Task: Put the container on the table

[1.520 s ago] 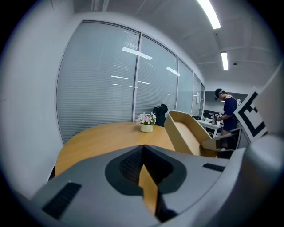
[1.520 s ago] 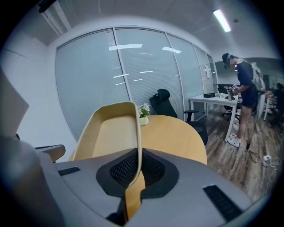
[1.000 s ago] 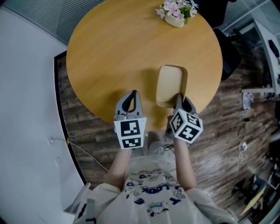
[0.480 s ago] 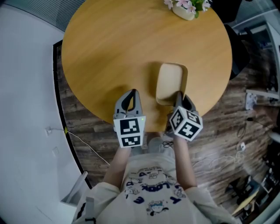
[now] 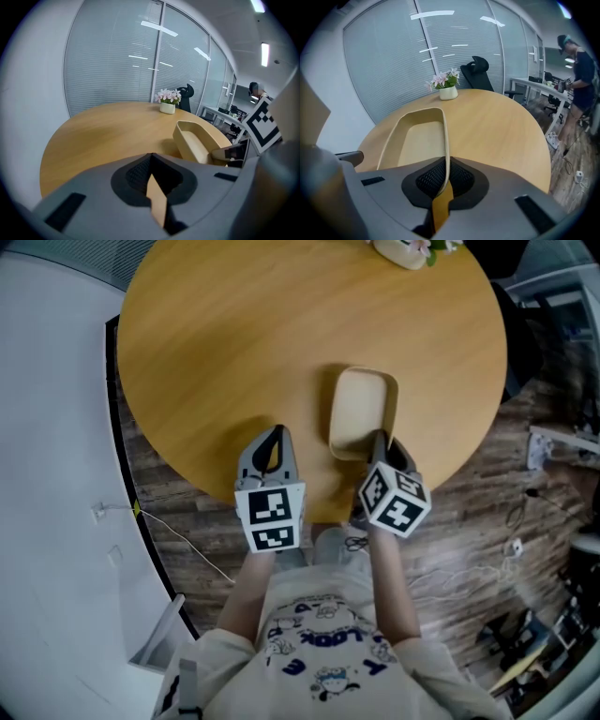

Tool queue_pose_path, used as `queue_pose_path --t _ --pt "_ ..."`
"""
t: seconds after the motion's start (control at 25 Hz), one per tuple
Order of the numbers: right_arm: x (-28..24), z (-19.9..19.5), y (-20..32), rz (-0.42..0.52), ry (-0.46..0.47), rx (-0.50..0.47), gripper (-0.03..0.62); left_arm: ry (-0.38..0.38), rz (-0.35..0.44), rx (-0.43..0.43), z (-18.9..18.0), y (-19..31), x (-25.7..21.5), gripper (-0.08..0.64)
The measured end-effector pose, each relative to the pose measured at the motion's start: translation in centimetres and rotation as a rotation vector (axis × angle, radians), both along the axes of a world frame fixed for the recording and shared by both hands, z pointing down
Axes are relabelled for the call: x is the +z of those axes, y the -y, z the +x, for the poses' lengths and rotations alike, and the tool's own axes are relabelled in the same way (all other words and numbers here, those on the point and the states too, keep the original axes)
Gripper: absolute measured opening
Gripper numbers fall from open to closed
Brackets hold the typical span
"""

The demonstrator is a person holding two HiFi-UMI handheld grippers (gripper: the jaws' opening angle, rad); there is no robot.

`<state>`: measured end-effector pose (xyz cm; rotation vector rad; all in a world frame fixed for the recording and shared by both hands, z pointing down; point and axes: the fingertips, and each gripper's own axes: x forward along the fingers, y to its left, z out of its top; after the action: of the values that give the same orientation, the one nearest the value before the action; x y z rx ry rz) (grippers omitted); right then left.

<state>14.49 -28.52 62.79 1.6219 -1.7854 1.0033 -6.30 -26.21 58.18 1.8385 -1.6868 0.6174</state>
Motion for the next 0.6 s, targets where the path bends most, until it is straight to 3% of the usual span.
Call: queue_pose_path --t 0.6 --pt "2.3 0.3 0.1 -0.065 0.017 -0.007 0.011 -0.016 -0.04 -0.002 1.4 0.1 1.7 0.003"
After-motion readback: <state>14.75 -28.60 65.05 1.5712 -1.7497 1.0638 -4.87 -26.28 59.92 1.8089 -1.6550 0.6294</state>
